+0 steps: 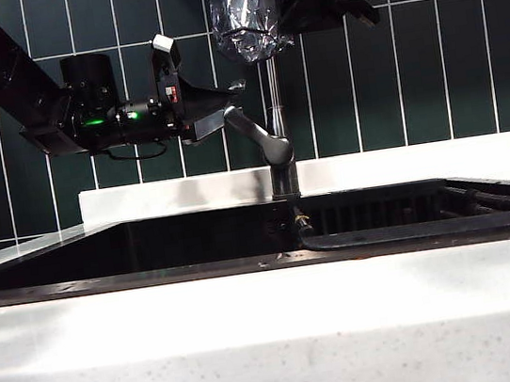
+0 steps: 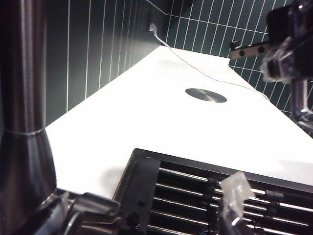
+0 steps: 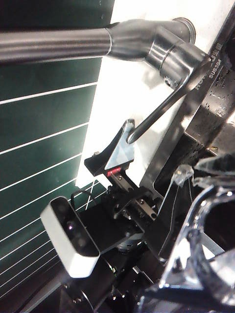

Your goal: Pick up the mug next to the sink, go to the faucet to get some water, pour the water into the sink, and finally put the mug back to its place.

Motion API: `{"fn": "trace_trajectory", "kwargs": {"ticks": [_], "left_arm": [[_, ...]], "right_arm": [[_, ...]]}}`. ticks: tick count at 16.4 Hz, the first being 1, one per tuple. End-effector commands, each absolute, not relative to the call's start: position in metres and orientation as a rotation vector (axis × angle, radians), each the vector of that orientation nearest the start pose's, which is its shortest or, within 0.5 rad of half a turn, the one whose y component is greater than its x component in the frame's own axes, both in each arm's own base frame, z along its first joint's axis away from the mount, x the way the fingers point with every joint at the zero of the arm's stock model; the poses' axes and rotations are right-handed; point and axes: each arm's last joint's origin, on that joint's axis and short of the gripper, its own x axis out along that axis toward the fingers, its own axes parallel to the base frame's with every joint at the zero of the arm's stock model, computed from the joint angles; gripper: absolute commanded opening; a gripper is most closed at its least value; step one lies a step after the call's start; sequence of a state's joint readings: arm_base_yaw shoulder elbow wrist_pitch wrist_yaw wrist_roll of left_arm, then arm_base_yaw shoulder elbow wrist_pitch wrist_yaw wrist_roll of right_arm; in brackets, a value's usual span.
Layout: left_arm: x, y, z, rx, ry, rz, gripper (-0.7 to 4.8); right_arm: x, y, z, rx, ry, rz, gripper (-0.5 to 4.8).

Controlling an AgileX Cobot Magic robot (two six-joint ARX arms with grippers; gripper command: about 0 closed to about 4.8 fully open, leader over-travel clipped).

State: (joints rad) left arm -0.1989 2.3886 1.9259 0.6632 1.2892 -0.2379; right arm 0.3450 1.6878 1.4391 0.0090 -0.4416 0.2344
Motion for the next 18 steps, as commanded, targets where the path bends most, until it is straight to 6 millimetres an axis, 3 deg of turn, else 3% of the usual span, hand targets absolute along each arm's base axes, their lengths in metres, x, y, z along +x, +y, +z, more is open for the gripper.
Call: {"fn": "trace_trajectory", "kwargs": {"ticks": [1, 3, 7, 10, 18], "left_arm": [[0.5146, -0.1324, 0.2494, -0.058, -0.028, -1.534, 3.94], [0.5136, -0.1330, 0.2493, -0.052, -0.024, -1.564, 3.93], [0.5100, -0.1364, 0.2495, -0.005, -0.045, -1.653, 3.32], [0.5091, -0.1399, 0.2495, -0.003, -0.048, -1.660, 3.32], [0.5161, -0.1390, 0.2469, -0.046, -0.054, -1.451, 3.32]], "right_arm": [[0.3650, 0.1448, 0.3481, 0.230, 0.305, 0.762, -0.05], [0.3650, 0.1448, 0.3481, 0.230, 0.305, 0.762, -0.05], [0.3649, 0.1446, 0.3475, 0.229, 0.311, 0.760, -0.05], [0.3649, 0.1446, 0.3475, 0.230, 0.311, 0.760, -0.05], [0.3651, 0.1443, 0.3475, 0.230, 0.311, 0.760, -0.05]]}}
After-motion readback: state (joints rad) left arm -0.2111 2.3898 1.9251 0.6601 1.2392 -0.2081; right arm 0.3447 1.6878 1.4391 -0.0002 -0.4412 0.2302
